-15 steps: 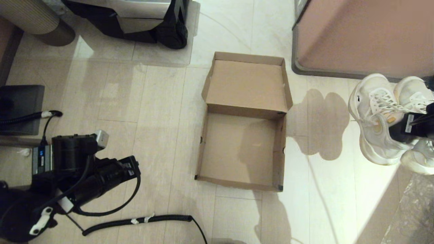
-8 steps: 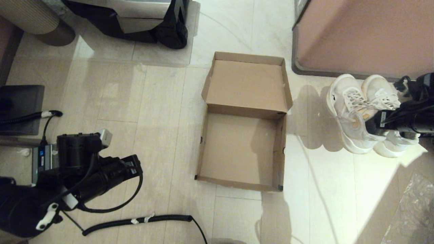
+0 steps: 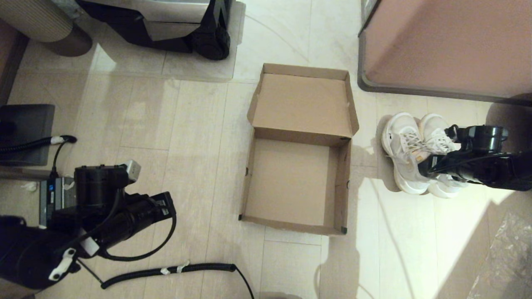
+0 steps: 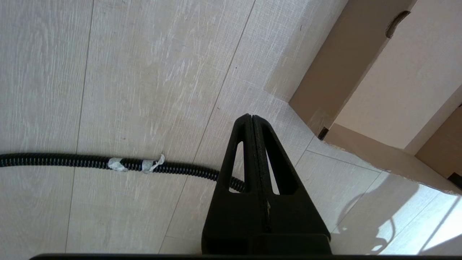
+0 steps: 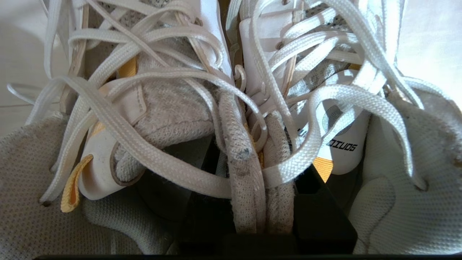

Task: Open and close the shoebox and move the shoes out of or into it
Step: Put the shoes out of the shoe box

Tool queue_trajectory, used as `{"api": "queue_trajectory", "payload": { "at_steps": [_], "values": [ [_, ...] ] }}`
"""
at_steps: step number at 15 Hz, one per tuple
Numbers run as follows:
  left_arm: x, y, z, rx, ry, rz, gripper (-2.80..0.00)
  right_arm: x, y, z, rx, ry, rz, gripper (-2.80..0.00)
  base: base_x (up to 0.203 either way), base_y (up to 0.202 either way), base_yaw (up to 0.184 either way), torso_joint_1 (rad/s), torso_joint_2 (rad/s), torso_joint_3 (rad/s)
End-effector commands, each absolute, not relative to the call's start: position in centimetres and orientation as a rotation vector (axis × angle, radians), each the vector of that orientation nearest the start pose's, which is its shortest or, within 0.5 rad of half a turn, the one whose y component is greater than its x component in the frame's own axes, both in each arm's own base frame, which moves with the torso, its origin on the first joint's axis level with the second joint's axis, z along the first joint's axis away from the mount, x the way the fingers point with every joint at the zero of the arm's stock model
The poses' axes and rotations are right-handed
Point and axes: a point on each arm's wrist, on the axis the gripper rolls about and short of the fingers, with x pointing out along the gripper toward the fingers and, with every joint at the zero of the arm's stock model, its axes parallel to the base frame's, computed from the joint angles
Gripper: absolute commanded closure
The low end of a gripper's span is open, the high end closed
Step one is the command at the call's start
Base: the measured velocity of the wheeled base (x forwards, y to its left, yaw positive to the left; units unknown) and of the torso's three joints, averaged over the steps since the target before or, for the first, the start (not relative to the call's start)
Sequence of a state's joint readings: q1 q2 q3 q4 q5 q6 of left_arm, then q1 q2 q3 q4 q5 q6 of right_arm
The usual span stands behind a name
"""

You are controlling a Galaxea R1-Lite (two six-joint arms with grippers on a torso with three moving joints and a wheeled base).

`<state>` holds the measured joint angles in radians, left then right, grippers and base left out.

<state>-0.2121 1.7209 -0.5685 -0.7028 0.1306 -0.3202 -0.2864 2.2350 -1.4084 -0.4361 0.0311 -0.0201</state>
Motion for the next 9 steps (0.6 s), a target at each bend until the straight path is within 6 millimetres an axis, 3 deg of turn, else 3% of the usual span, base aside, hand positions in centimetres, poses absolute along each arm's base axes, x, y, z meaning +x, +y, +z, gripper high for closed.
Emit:
{"api": "queue_trajectory", "payload": {
  "at_steps": [1,5,9],
  "values": [
    [27.3,-5.6,12.2,-0.239,0.45,-0.005,0.0,45.6,-12.7,8.5,0.047,0.423,-0.233,0.0,0.0,0.0,0.0,0.0,0.0,0.0],
    [27.3,-5.6,12.1,-0.239,0.453,-0.003,0.0,46.7,-12.2,6.4,0.052,0.455,-0.217,0.0,0.0,0.0,0.0,0.0,0.0,0.0],
    [27.4,-5.6,12.1,-0.238,0.456,-0.004,0.0,46.3,-12.0,8.0,0.065,0.426,-0.219,0.0,0.0,0.0,0.0,0.0,0.0,0.0]
  ]
}}
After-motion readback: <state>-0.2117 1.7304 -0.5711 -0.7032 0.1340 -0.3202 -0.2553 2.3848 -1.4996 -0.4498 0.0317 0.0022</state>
